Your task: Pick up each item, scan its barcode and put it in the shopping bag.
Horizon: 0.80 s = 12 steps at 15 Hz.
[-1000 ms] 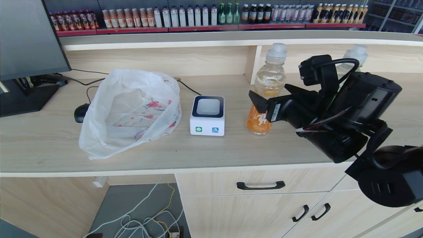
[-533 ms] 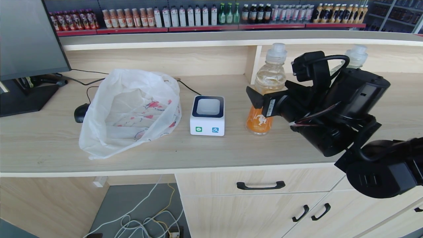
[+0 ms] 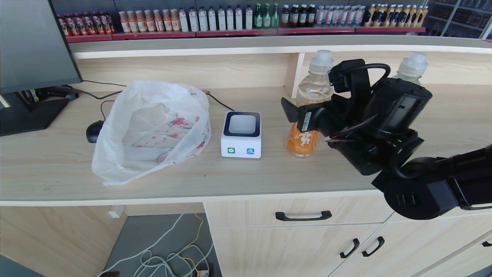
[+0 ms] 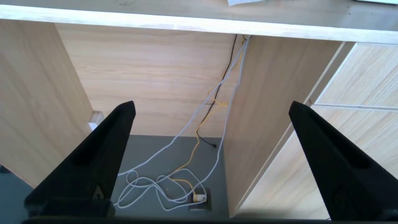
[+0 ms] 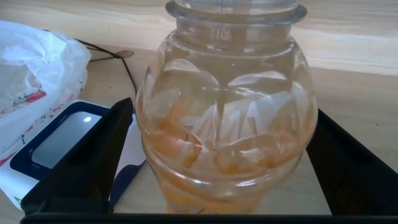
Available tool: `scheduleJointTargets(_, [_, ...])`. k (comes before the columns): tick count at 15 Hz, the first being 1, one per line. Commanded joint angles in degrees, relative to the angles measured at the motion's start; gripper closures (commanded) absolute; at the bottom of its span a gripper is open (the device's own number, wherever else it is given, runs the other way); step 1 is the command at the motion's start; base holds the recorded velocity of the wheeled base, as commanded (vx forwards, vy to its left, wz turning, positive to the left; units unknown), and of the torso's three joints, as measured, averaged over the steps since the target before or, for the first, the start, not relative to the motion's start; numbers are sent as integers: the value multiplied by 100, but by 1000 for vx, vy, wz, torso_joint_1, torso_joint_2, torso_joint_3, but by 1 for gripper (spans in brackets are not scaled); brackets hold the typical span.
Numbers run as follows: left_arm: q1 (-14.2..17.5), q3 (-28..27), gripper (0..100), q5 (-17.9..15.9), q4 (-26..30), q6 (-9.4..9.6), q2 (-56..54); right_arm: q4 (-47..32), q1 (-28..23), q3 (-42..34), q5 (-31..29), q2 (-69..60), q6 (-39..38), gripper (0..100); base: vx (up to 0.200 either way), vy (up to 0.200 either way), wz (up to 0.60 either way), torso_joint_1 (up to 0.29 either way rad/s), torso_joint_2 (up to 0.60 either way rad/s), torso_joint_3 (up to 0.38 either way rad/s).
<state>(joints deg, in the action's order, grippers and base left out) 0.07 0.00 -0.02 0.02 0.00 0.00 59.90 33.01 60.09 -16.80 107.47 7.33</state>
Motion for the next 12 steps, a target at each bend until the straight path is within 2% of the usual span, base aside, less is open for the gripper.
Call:
scheduleJointTargets(1, [1,0,0,2,-2,0,0,4,3,117,1,81,-3,0,0,0,0,0,0,0])
scheduleJointTargets(12, [1,0,0,2,-2,0,0,21,3,223,-52,151,6,0,0,0,0,0,0,0])
